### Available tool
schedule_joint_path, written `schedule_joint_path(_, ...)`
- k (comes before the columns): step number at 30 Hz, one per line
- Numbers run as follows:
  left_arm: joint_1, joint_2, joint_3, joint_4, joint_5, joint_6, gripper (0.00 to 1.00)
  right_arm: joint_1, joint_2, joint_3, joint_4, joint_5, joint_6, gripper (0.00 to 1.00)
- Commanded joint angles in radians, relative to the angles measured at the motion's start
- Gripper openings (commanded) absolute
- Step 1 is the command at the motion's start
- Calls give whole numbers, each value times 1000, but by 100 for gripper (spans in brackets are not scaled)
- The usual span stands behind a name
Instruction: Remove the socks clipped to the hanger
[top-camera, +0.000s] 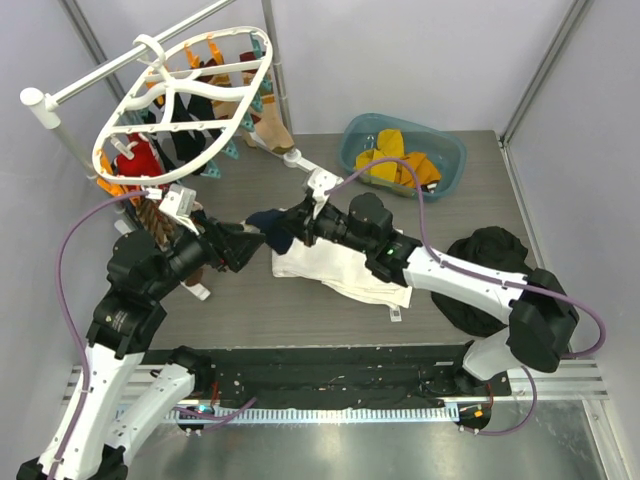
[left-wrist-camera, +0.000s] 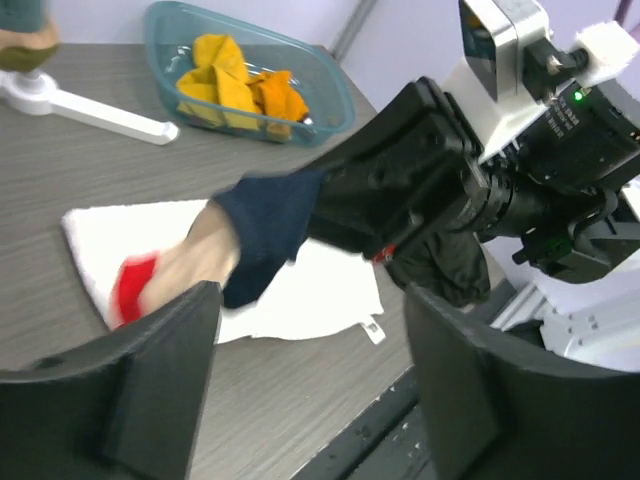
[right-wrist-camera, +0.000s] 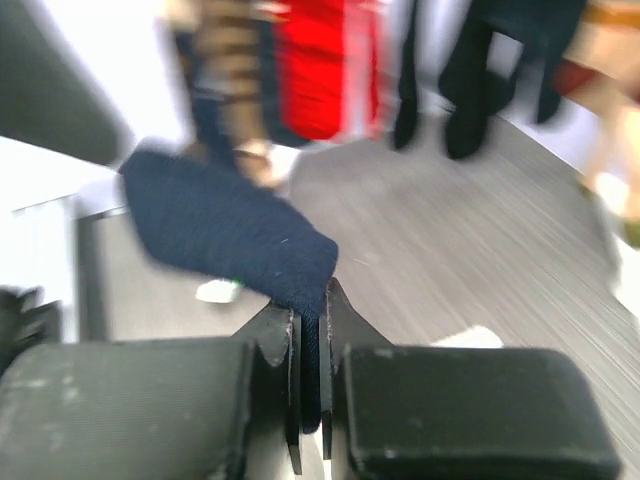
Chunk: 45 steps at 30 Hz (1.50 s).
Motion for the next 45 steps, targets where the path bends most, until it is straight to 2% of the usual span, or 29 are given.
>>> schedule_joint_path(1,4,-26,-4,-7,-162,24,86,-157,-54,7,-17,114,99,1)
schedule_joint_path(7,5,-66,-33,-54,-297,85,90,-364,-11,53,-124,138,138,1)
schedule_joint_path(12,4,-57,-39,-123,-589,112,90,-567,90,182,-216,170,219,4)
schedule_joint_path(15,4,-35,-32,-159,-685,133,91,-658,174,256,-229,172,250,7)
schedule_joint_path(21,4,-34,-47,-139,-720,135,91,-777,354,423,-273,201,271,12)
schedule_joint_path(22,4,-32,-50,-131,-723,130,91,-789,377,435,-273,209,279,14)
schedule_joint_path(24,4,-31,-59,-114,-723,122,91,-811,431,463,-279,219,305,27)
schedule_joint_path(25,4,-29,-62,-106,-719,118,91,-835,448,481,-287,221,334,34)
schedule_joint_path(26,4,-23,-64,-100,-713,116,91,-843,474,490,-310,224,349,47)
schedule_joint_path(27,5,-14,-64,-90,-710,115,91,-852,478,497,-322,236,359,52)
schedule_joint_path(28,5,-8,-64,-85,-702,115,90,-858,480,503,-345,244,363,60)
schedule_joint_path(32,5,26,-56,-60,-705,116,89,-858,440,475,-367,291,356,71)
schedule_joint_path(37,4,63,-47,-31,-723,121,86,-860,324,406,-365,262,351,72)
schedule_joint_path(38,5,68,-44,-33,-728,118,85,-858,298,385,-350,196,362,72)
schedule_joint_path(42,4,66,-30,-37,-705,99,84,-852,189,203,-162,-10,428,72)
schedule_joint_path(45,5,61,-39,-33,-681,89,84,-805,101,136,-72,-58,471,70)
